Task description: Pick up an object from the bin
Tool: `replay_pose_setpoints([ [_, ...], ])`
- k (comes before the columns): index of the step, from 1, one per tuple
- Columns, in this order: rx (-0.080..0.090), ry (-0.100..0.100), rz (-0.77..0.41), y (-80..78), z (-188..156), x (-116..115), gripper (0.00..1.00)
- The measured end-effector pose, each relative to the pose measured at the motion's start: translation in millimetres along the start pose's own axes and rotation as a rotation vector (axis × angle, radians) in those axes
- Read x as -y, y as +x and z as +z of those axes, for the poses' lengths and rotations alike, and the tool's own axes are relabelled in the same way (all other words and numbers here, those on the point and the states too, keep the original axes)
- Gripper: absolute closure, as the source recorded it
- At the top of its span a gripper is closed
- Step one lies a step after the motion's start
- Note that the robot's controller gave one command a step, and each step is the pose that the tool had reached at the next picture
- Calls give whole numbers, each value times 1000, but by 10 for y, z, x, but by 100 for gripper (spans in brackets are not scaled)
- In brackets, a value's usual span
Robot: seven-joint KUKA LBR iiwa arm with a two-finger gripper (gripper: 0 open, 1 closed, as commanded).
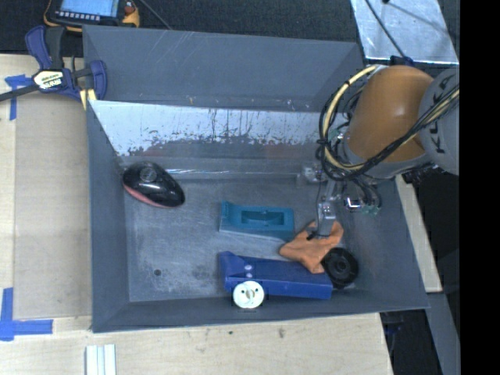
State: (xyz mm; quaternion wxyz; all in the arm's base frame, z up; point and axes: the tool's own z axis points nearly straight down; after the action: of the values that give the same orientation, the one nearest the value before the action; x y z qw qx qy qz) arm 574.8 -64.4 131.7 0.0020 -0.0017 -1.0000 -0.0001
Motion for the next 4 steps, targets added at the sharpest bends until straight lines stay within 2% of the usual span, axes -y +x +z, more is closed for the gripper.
replay_pose_setpoints([
  [1,7,1,-1,-13,-47,-2,0],
  [2,9,6,-10,-45,396,-311,0],
  [3,5,3,0,-333,501,-477,100],
  [4,5,3,0,-333,501,-478,100],
])
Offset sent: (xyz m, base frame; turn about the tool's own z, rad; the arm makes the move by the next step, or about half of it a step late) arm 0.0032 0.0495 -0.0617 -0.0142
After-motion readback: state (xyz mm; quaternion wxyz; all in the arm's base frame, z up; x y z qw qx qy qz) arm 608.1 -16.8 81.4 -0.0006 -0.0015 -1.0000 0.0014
